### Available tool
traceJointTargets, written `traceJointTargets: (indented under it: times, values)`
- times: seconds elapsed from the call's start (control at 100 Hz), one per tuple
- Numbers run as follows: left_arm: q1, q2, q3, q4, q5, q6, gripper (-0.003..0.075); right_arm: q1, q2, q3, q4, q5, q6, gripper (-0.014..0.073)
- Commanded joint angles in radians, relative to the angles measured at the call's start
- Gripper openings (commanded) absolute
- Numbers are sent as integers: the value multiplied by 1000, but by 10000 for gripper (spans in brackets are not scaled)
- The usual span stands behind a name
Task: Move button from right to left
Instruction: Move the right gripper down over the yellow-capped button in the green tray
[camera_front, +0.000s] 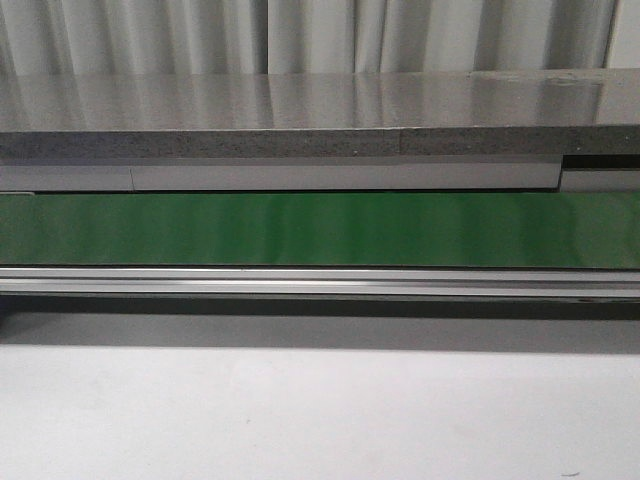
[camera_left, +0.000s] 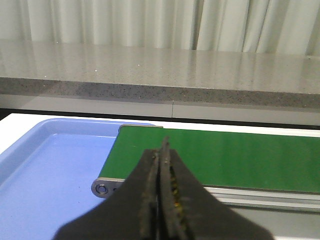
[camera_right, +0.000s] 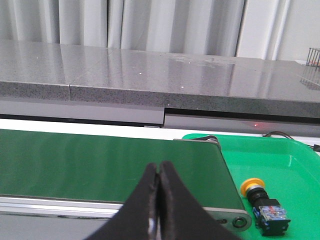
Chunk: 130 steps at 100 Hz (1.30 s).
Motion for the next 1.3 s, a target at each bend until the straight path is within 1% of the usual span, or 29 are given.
traceJointTargets:
  times: [0.0, 0.26, 0.35, 0.47, 0.63, 0.71, 0.85, 1.1, 1.29]
  values:
    - [2, -31, 45, -1, -79, -9, -20, -4, -20, -14, -9, -76, -1, -67]
    - [2, -31, 45, -1, -79, -9, -20, -5, -20, -19, -9, -73, -1, -67]
    - [2, -31, 45, -1, -79, -9, -20, -5, -20, -50, -9, -43, -1, -67]
    - [2, -31, 45, -1, -79, -9, -20, -5, -14, -138, -9, 72, -1, -67]
    - [2, -31, 45, -1, -79, -9, -20, -5, 35, -283, -10, 272, -1, -67]
    - [2, -31, 45, -1, -79, -9, -20, -5, 87, -356, -22, 332, -1, -67]
    - [2, -31, 45, -1, -79, -9, -20, -5, 201, -461, -42, 395, -2, -67]
    - [2, -31, 45, -1, -79, -9, -20, -5, 435, -620, -42, 461, -2, -67]
    - [2, -31, 45, -1, -79, -9, -20, -6, 623, -732, -42, 547, 11, -67]
